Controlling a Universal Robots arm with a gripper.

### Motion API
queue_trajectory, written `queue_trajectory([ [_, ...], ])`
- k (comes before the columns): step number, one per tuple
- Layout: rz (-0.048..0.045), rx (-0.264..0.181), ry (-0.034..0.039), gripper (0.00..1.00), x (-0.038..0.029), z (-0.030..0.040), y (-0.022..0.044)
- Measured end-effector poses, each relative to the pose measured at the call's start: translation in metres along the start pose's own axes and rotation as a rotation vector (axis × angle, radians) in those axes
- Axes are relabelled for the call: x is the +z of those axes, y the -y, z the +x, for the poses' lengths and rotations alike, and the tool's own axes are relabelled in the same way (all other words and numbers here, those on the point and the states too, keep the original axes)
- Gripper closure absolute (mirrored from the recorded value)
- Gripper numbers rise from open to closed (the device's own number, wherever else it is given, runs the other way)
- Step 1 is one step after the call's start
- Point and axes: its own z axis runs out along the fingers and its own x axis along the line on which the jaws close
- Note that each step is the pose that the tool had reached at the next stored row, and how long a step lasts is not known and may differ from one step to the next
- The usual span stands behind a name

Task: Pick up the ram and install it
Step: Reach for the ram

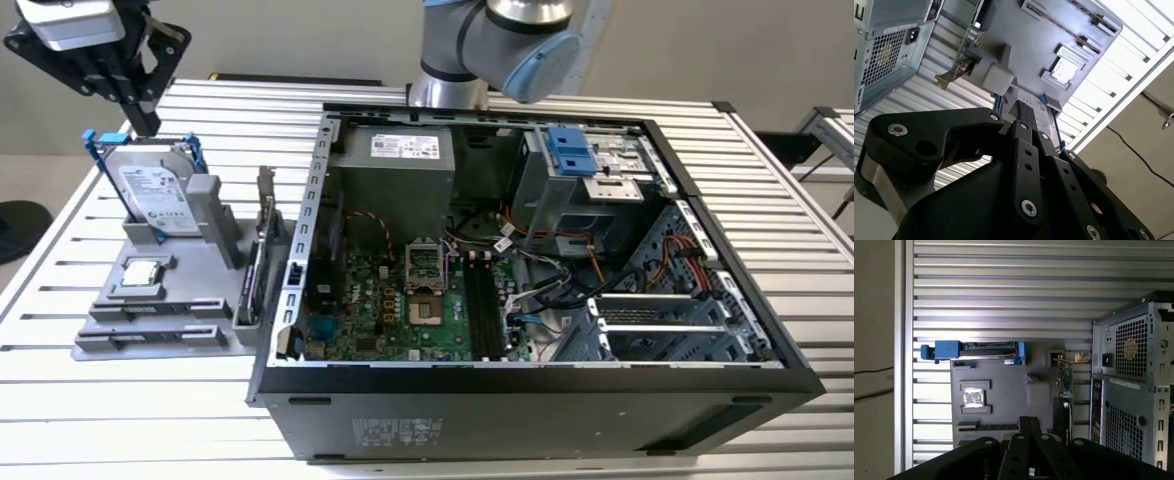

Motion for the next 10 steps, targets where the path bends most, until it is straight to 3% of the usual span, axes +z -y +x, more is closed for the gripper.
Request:
queue_trajectory([
  [6,0.0,0.0,-0.0001,1.0,0.0001,0.0071,0.0],
  [10,0.0,0.0,-0.0001,1.0,0.0001,0.0082,0.0001],
])
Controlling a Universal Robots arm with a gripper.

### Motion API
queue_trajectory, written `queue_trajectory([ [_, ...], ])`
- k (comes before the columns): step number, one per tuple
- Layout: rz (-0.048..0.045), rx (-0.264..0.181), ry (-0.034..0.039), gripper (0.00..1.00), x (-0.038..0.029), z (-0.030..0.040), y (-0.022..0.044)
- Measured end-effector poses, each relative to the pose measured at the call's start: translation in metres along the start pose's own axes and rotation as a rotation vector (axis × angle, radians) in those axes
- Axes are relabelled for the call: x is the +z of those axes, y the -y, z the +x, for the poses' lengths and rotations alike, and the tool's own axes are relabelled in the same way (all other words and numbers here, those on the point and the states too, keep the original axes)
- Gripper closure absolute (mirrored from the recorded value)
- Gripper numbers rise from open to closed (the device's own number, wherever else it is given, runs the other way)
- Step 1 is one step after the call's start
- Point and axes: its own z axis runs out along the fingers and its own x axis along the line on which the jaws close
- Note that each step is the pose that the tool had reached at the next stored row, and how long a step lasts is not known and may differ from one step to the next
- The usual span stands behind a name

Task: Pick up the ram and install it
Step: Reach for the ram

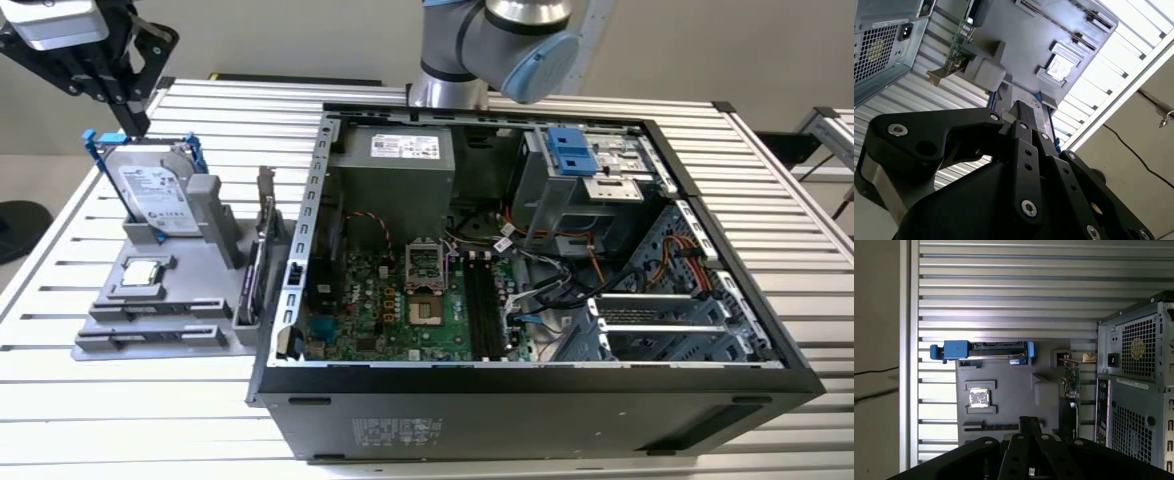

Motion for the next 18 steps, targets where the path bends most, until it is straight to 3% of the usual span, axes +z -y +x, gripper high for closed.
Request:
queue_trajectory([
  [8,0.0,0.0,0.0,1.0,0.0,0.0003,0.0013],
  [18,0.0,0.0,-0.0001,1.0,-0.0007,0.0004,0.0131],
])
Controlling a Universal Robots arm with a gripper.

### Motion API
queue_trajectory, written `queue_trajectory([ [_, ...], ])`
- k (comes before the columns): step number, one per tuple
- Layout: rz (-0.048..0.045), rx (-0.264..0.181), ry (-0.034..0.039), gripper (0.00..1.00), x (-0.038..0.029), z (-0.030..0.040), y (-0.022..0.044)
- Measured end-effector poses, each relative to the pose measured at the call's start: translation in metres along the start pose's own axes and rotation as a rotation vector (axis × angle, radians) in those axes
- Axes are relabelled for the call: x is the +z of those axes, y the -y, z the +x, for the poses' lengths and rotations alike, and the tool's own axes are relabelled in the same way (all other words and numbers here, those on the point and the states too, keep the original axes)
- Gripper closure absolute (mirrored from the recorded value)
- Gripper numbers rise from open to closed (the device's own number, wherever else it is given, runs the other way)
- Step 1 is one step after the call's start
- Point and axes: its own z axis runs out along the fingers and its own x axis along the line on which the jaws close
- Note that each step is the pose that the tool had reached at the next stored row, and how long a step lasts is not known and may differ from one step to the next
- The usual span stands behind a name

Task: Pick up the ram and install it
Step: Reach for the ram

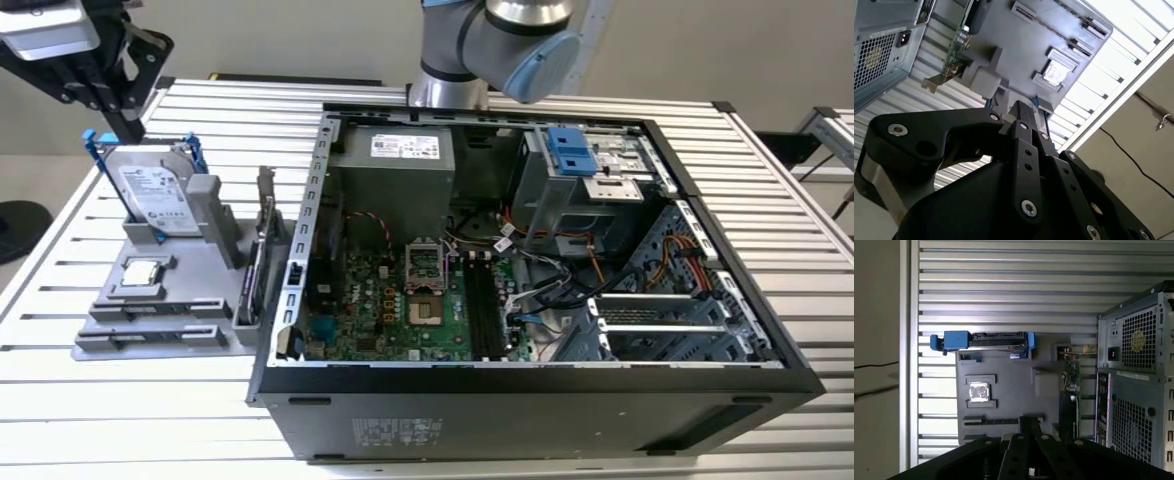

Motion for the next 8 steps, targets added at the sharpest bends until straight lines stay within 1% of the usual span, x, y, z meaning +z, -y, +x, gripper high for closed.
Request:
queue_trajectory([
  [8,0.0,0.0,0.0001,1.0,-0.0005,0.002,0.011],
])
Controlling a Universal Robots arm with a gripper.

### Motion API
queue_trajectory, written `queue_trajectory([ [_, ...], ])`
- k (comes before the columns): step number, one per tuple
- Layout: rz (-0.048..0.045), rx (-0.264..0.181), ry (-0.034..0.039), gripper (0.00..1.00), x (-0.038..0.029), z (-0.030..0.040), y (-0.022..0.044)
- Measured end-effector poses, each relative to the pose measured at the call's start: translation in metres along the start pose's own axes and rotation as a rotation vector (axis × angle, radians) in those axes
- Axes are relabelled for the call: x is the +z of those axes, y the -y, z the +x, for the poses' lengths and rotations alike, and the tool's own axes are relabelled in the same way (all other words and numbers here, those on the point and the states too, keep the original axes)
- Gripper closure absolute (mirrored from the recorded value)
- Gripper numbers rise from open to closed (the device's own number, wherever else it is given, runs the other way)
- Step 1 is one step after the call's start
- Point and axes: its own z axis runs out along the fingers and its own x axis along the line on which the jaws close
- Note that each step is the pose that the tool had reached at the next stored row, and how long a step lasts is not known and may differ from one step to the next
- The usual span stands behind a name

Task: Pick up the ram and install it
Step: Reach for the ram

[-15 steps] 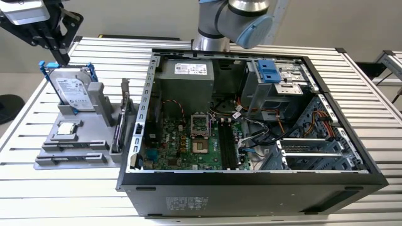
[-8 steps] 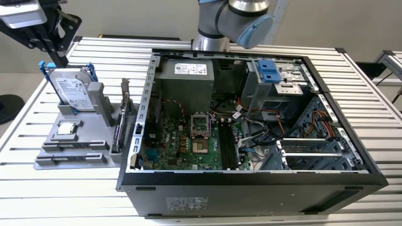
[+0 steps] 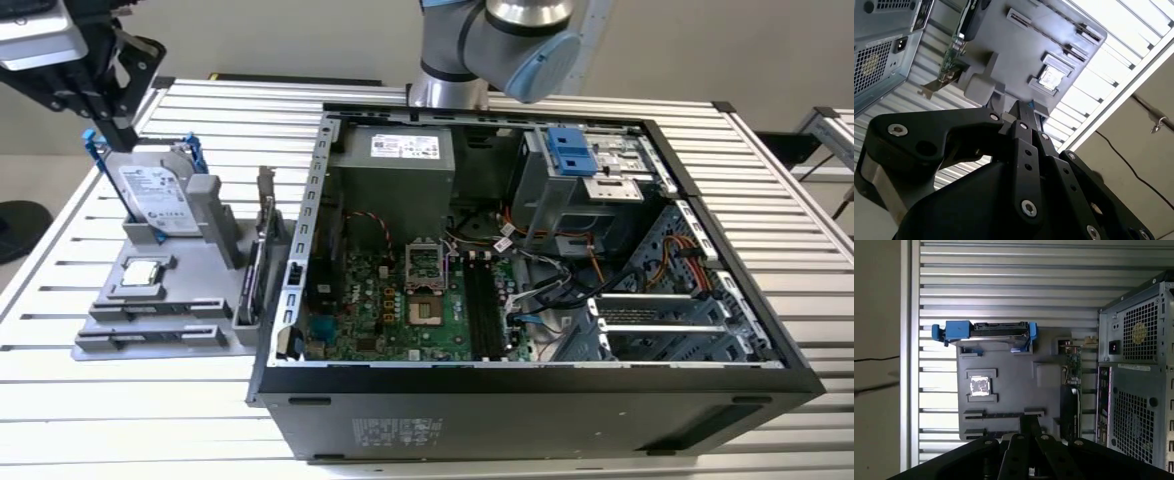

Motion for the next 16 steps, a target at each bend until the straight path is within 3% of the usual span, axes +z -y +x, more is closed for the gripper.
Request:
queue_trajectory([
  [16,0.0,0.0,0.0,1.0,-0.0009,0.0018,0.0206],
])
